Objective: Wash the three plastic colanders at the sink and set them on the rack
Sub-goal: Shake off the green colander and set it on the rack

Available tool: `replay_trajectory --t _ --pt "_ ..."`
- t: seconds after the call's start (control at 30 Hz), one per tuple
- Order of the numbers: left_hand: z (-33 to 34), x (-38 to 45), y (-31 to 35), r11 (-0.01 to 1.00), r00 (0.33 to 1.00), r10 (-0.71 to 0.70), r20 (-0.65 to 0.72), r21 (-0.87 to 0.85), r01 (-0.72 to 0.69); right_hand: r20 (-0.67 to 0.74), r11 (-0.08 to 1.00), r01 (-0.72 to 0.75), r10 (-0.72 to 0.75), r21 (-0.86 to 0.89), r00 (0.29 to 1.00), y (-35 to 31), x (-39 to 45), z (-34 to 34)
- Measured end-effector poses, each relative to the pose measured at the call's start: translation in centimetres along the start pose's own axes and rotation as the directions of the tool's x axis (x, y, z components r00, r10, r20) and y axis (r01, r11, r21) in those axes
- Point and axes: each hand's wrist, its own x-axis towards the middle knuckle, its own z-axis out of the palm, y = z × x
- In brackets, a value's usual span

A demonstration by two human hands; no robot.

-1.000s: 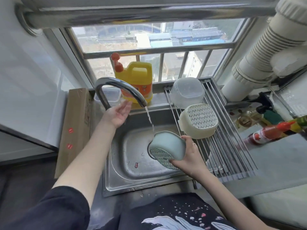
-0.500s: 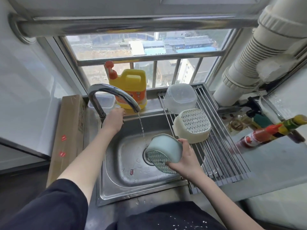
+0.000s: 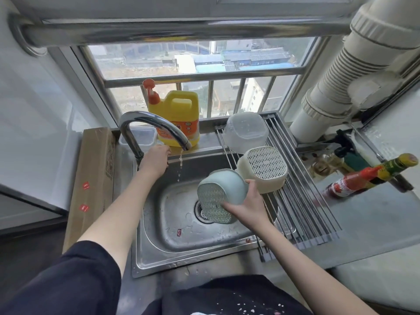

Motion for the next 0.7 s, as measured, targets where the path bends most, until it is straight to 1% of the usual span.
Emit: replay_trajectory --t 0.1,0.17,0.2,0.3,0.37,0.4,0.43,0.47,0.5,0.53,0.57,0.6,0.63,0.67,0.7 --pt "-0.2 0.0 0.1 1.0 1.0 -0.002 -0.007 0.012 0.002 -0.049 0.994 -0.042 0.047 0.102 0.998 0.2 -0.2 0.3" --pt "-0.1 -0.2 0.4 1.0 1.0 -0.018 -0.014 0.014 0.018 -0.038 1.0 -0.031 0.031 0.0 0.999 0.3 -0.4 0.5" --pt "-0.1 -0.3 0.5 1.0 1.0 -0.026 -0.014 0.015 0.026 -0.039 1.0 -0.022 0.022 -0.01 0.999 0.3 -0.5 0.7" --pt "-0.4 -0.6 0.8 0.999 0.999 -0.046 -0.014 0.011 0.046 -0.054 0.993 -0.024 0.031 0.114 0.998 -0.2 -0.6 1.1" --pt "-0.3 -1.3 1.5 0.996 0.997 -0.082 -0.004 0.017 0.082 -0.019 1.0 -0.013 0.013 0.015 1.0 -0.2 -0.4 1.5" --pt "-0.1 -2.0 2.1 0.993 0.993 -0.118 -0.007 0.005 0.118 -0.021 1.0 -0.009 0.009 0.0 1.0 -0.1 -0.5 1.7" --pt "0.2 -2.9 2.9 0.986 0.986 -0.166 -0.029 -0.023 0.165 -0.046 0.999 -0.03 0.032 0.032 0.998 0.0 -0.5 1.9" --pt "0.5 -4.1 3.7 0.974 0.976 -0.214 -0.048 -0.083 0.209 -0.074 0.99 -0.077 0.086 0.119 0.994 -0.2 -0.6 1.9" --pt "1.1 -5.4 4.3 0.953 0.965 -0.261 -0.032 -0.166 0.252 -0.071 0.967 -0.156 0.173 0.201 0.982 -0.2 -0.5 1.9" --pt "1.4 -6.7 5.1 0.909 0.946 -0.32 0.045 -0.266 0.32 -0.029 0.93 -0.257 0.274 0.264 0.961 -0.2 -0.3 1.9" --pt "2.4 -7.6 5.3 0.818 0.904 -0.384 0.191 -0.385 0.428 0.049 0.874 -0.365 0.37 0.319 0.928 -0.2 0.0 2.1" --pt "2.8 -8.6 5.7 0.662 0.813 -0.42 0.402 -0.478 0.578 0.15 0.802 -0.458 0.435 0.384 0.888 -0.2 0.1 2.3" --pt "3.0 -9.4 5.9 0.458 0.68 -0.391 0.62 -0.51 0.728 0.259 0.716 -0.528 0.46 0.457 0.849 0.0 0.2 2.5" --pt "3.0 -10.1 6.0 0.275 0.565 -0.303 0.767 -0.497 0.823 0.369 0.622 -0.584 0.453 0.522 0.812 0.1 0.4 2.5" --pt "2.9 -10.4 6.0 0.143 0.532 -0.224 0.816 -0.513 0.847 0.472 0.521 -0.63 0.417 0.576 0.776 0.5 0.6 2.6"
